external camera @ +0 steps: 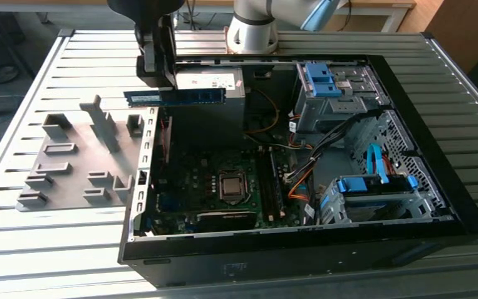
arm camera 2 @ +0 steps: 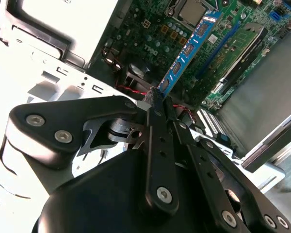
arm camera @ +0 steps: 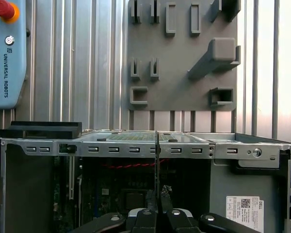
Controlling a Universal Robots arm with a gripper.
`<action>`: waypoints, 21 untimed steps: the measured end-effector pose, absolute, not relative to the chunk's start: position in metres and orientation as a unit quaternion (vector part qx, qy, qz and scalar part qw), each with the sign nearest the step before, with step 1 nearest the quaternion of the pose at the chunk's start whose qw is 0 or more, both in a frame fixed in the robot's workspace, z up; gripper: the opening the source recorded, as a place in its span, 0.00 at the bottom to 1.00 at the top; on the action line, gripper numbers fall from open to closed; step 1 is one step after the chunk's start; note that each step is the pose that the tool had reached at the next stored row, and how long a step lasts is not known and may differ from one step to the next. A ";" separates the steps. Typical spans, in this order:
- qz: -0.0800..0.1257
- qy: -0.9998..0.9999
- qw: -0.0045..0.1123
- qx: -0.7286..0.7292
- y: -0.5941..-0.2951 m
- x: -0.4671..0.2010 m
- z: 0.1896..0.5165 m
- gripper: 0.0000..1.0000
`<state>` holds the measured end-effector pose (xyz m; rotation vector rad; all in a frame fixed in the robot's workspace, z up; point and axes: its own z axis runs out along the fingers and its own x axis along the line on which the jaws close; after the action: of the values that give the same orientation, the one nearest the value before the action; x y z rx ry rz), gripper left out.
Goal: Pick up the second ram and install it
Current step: 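Pick up the second ram and move it above second insertion slot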
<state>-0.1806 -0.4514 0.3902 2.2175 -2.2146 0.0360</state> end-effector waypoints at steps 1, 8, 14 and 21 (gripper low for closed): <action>0.011 -0.707 0.004 0.708 -0.451 -0.180 0.390 0.14; 0.012 -0.707 0.004 0.708 -0.451 -0.178 0.390 0.14; 0.011 -0.707 0.004 0.708 -0.451 -0.175 0.390 0.14; 0.012 -0.707 0.004 0.708 -0.451 -0.171 0.390 0.14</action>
<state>-0.1707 -0.4514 0.3902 2.2175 -2.2147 0.0361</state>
